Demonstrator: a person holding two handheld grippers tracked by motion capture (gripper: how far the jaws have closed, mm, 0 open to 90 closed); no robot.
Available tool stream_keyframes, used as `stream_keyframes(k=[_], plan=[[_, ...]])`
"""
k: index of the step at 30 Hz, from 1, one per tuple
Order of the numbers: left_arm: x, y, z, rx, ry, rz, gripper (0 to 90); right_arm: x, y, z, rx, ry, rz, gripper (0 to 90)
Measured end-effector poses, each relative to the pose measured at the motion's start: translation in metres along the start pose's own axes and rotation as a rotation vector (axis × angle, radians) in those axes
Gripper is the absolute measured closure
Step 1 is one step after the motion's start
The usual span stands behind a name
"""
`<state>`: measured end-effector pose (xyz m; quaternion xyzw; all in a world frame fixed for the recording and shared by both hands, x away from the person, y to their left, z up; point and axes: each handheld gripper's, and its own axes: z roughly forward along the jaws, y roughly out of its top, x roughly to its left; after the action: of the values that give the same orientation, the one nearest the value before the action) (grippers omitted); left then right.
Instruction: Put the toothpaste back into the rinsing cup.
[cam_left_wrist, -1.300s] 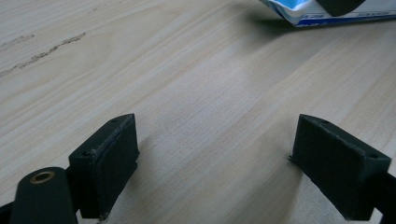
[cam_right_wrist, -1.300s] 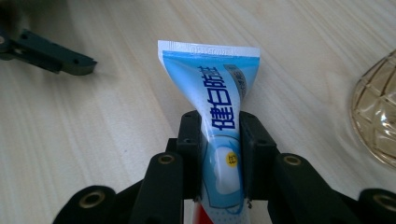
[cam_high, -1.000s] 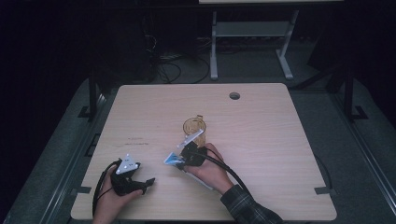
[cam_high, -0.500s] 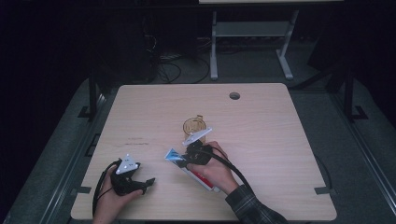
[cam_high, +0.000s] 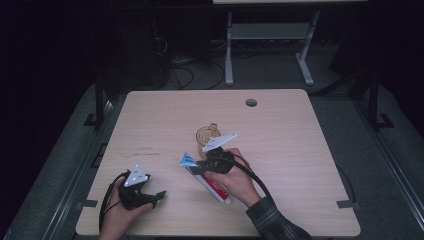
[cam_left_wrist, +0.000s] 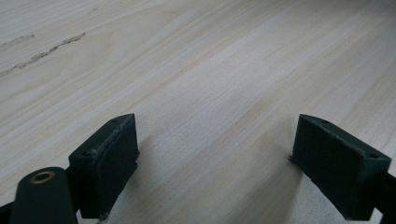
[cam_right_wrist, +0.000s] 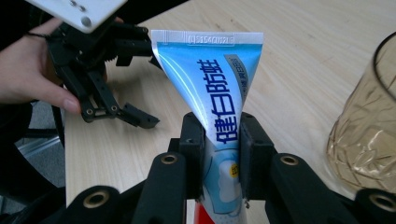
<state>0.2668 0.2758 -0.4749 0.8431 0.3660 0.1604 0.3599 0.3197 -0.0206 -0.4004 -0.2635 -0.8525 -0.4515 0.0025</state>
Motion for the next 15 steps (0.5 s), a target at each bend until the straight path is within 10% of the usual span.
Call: stream_keyframes(k=[15], plan=[[0.0, 0.0, 0.0, 0.0, 0.001, 0.001, 13.0, -0.001, 0.009, -0.023, -0.079, 0.012, -0.004, 74.7]])
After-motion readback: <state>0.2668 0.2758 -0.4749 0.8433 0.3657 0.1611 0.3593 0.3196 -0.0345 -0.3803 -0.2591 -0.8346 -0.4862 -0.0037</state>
